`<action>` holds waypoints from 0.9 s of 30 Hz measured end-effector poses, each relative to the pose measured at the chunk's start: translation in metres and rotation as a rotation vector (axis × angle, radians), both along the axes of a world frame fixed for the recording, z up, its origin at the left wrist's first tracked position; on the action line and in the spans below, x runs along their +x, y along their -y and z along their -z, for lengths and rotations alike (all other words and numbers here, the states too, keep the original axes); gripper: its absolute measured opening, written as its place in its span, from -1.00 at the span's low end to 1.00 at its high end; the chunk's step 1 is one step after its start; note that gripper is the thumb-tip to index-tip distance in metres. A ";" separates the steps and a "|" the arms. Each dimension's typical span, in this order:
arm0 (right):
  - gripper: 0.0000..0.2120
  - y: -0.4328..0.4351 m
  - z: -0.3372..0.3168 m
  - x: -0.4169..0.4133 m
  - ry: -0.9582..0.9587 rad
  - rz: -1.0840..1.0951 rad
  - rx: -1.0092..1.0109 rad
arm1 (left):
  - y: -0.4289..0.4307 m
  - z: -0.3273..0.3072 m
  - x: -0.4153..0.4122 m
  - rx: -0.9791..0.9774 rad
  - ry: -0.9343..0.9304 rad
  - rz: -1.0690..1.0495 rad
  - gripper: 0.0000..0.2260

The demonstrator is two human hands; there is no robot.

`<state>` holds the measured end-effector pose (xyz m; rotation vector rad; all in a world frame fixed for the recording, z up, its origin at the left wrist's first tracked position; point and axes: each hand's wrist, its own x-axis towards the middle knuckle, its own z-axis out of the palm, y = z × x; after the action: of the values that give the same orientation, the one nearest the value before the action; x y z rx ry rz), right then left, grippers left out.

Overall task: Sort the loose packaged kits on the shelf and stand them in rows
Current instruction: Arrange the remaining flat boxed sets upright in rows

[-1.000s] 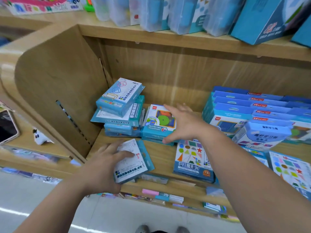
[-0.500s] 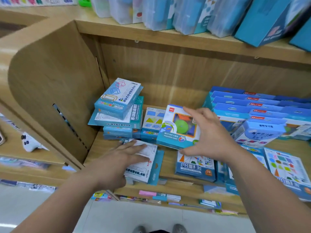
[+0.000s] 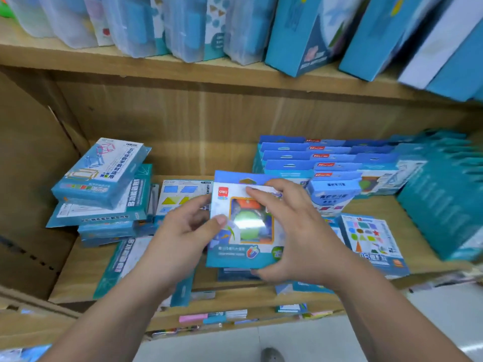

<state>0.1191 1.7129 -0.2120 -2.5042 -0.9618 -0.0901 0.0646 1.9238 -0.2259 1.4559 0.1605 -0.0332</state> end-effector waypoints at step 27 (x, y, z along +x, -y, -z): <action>-0.86 0.317 0.021 0.131 -0.191 0.527 0.737 | 0.240 0.013 0.135 1.390 0.347 -0.154 -0.59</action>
<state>0.2503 1.3963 -0.2333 -1.9511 -0.1155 -0.3016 0.1999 1.6840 -0.2393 2.7887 -0.0186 0.5552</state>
